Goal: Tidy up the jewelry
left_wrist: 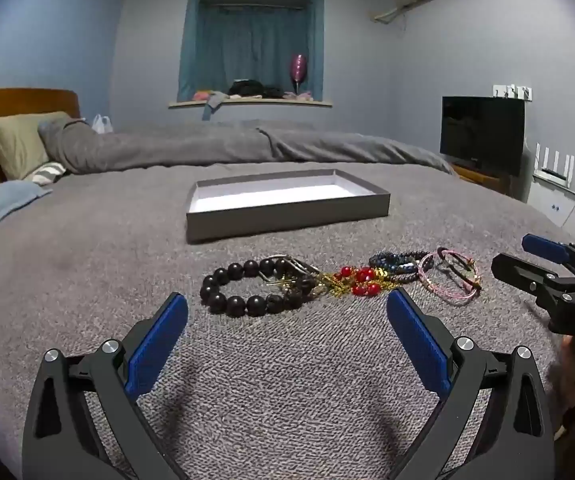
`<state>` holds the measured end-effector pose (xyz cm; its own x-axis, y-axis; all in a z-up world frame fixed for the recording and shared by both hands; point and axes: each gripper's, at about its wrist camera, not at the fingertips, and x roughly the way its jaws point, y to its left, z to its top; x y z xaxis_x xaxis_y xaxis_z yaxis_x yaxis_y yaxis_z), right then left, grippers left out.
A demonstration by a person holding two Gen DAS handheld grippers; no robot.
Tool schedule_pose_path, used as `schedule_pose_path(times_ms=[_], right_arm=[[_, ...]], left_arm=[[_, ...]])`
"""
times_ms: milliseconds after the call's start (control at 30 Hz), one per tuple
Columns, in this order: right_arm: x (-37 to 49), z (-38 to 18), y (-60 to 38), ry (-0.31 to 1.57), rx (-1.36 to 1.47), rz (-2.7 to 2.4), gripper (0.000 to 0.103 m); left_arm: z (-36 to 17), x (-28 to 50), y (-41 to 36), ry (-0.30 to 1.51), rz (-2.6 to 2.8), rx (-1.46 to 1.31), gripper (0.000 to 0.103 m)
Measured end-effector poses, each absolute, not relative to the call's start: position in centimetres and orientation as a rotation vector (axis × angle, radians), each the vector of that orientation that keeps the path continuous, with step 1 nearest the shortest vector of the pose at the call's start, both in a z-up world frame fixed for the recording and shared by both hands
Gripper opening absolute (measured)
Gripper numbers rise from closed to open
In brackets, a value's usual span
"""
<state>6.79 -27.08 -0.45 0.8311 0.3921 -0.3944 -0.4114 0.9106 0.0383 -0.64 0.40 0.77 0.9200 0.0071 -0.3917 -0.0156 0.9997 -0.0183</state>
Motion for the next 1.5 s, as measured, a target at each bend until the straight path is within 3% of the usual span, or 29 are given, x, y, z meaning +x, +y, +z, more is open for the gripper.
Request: schedule_pose_path(times_ms=[1500], right_arm=[[6.96,-0.56,-26.79,0.417,-0.055,0.421,0.098]], left_arm=[[-0.11,-0.3,0.22,0.41,0.015,-0.015,0.099]])
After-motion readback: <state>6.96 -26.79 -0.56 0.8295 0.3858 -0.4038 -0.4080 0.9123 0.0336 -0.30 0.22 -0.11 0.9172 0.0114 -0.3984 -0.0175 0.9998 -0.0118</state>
